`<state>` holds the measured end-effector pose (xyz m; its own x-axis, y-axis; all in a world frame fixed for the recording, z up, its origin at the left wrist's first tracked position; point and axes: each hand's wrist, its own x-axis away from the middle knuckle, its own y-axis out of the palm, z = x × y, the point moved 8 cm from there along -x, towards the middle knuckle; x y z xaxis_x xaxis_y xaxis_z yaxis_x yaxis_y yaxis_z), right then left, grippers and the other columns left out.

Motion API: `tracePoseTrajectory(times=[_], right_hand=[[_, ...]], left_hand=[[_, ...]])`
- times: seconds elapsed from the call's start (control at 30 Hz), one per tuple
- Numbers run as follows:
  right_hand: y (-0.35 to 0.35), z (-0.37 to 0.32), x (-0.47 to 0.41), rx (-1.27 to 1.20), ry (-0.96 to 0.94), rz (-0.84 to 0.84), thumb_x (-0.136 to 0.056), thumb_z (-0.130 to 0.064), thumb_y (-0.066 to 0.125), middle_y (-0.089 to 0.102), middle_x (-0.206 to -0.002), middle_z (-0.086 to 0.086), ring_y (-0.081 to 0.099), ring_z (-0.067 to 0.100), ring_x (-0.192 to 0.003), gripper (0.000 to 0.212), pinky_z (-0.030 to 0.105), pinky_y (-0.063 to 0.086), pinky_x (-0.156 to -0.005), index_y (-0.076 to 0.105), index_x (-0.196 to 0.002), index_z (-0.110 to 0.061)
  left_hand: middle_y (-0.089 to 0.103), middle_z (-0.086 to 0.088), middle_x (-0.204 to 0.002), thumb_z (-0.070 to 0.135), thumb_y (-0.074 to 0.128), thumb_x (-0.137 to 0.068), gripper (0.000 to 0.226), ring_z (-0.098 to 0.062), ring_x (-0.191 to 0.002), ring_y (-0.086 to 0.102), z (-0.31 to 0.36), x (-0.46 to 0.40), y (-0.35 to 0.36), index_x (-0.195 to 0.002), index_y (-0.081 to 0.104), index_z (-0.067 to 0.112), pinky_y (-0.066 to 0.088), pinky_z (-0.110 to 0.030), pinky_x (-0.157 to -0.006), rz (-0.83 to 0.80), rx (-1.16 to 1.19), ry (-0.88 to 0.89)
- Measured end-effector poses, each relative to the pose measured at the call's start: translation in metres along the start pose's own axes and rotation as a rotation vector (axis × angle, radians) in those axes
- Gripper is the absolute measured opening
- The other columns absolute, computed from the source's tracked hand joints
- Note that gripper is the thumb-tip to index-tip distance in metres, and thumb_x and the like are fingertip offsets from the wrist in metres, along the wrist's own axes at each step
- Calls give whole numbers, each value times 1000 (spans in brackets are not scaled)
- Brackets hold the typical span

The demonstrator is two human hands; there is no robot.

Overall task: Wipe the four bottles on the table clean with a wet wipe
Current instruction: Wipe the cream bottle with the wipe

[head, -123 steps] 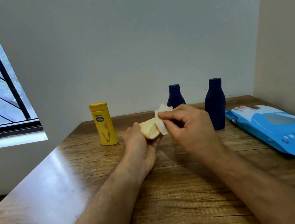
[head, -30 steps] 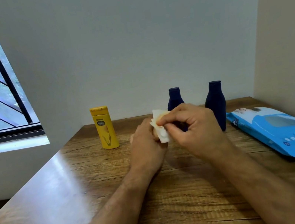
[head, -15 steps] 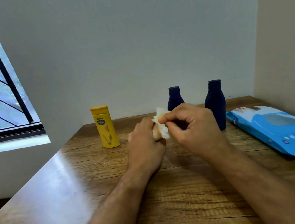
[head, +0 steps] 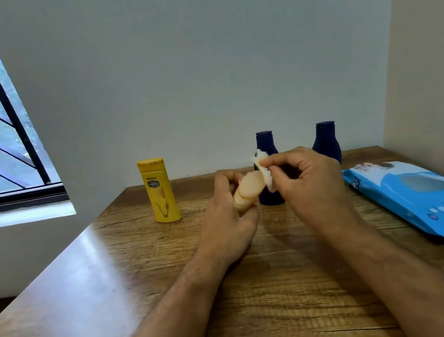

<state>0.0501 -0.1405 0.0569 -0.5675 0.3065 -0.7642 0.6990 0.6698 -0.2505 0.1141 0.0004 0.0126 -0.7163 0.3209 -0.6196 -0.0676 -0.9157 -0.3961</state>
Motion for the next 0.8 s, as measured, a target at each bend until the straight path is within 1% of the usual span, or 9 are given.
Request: tracePoseTrajectory(times=[0.07, 0.17, 0.37, 0.5, 0.57, 0.63, 0.67, 0.73, 0.8], right_hand=[[-12, 13, -3, -68, 105, 80, -89, -16, 68, 71, -100, -10, 65, -1, -92, 18, 18, 56, -82, 75, -105, -21], [-12, 19, -2, -235, 196, 66, -90, -15, 67, 73, -99, -9, 67, 2, -92, 19, 21, 58, -78, 75, -106, -20], [16, 12, 6, -337, 221, -205, -87, -12, 68, 72, -98, -10, 67, 3, -93, 16, 21, 58, -75, 75, -98, -23], [40, 1, 20, -158, 135, -460, -85, -15, 72, 72, -88, -11, 67, 4, -82, 14, 23, 57, -72, 75, -89, -28], [41, -1, 20, -144, 115, -436, -86, -14, 71, 71, -85, -12, 66, 2, -78, 13, 20, 56, -67, 75, -88, -26], [33, 5, 15, -196, 166, -322, -88, -12, 69, 71, -88, -11, 66, 0, -80, 13, 19, 56, -66, 74, -89, -24], [27, 10, 12, -220, 193, -252, -88, -13, 69, 71, -91, -10, 66, 0, -84, 12, 21, 58, -70, 74, -91, -23], [18, 16, 7, -233, 225, -161, -89, -15, 68, 71, -96, -11, 67, 0, -90, 12, 23, 59, -77, 73, -94, -24], [17, 16, 8, -186, 204, -178, -88, -16, 69, 69, -99, -12, 65, 0, -92, 13, 20, 58, -77, 73, -94, -26]], left_hand=[[64, 6, -104, 10, 76, -82, 45, -10, -94, 63, -2, -2, 3, -117, 50, 26, 56, -32, -80, -3, 149, -40], [74, -2, -109, 21, 81, -75, 45, -21, -104, 69, -16, -3, 12, -116, 65, 26, 58, -45, -87, -30, 509, -199], [72, -11, -113, 29, 58, -90, 42, -23, -95, 69, -25, 2, 20, -131, 59, 17, 57, -41, -76, -58, 841, -379], [65, -21, -111, 39, 68, -83, 69, -32, -93, 70, -38, 1, 12, -138, 49, 2, 58, -43, -72, 70, 1055, -532], [69, -21, -101, 43, 64, -88, 59, -30, -87, 72, -31, 3, 20, -123, 61, -3, 59, -39, -66, -10, 1163, -584], [71, -15, -94, 45, 59, -90, 46, -23, -75, 68, -20, 7, 31, -107, 73, 5, 55, -30, -54, -128, 1169, -604], [70, -13, -92, 46, 59, -91, 45, -20, -71, 63, -20, 7, 34, -108, 73, 8, 51, -29, -53, -145, 1125, -612], [67, -13, -93, 47, 55, -93, 47, -22, -71, 59, -25, 7, 36, -118, 70, 9, 51, -35, -60, -131, 1049, -617], [70, -18, -105, 49, 48, -98, 50, -29, -84, 65, -27, 7, 35, -123, 68, 11, 53, -45, -79, -98, 1017, -622]])
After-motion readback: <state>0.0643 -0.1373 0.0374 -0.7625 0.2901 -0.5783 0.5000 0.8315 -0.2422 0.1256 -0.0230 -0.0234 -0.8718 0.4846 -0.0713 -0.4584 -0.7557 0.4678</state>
